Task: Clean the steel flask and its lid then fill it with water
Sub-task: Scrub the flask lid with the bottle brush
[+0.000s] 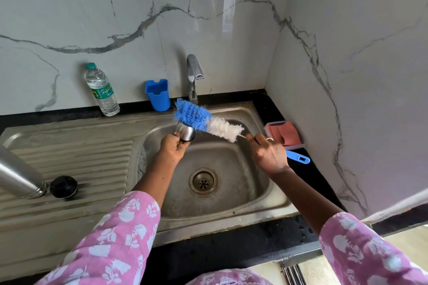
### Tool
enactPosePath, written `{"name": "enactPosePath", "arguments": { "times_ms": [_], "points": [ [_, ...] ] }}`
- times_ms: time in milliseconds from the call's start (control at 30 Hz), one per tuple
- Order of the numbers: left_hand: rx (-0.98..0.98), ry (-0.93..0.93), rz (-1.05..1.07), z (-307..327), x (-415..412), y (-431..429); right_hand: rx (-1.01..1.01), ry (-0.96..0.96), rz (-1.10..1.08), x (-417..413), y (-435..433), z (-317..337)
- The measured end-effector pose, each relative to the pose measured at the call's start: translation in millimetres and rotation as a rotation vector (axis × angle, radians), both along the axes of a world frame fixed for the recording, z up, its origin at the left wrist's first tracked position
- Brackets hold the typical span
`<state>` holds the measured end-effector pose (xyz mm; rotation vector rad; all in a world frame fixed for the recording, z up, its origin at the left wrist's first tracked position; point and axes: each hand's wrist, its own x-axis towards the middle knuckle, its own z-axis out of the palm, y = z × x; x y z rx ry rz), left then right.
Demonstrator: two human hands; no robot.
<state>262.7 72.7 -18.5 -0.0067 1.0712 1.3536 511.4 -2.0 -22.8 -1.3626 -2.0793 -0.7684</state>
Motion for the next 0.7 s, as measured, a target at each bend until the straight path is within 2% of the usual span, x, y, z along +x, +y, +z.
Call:
{"name": "enactPosePath", "arguments": {
  "times_ms": [133, 367, 533, 600, 700],
  "points": [
    [0.017, -0.017, 0.066, -3, -9, 7, 0.037, -0.09, 0.042, 8, -3, -5],
    [0.012, -0.046, 0.126, -5, -30, 1, 0.074, -0.085, 0.01, 23, -9, -8],
    [0.088, -0.067, 0.108, -10, -41, -5, -0.082, 0.031, -0.109, 14, -1, -23],
    [0.144, -0.008, 0.073, -13, -44, -7, -0.137, 0.128, -0.141, 3, 0, -23],
    [0.174, 0.243, 0.009, -21, -49, -14, -0.207, 0.244, -0.186, -14, 3, -25]
  ]
}}
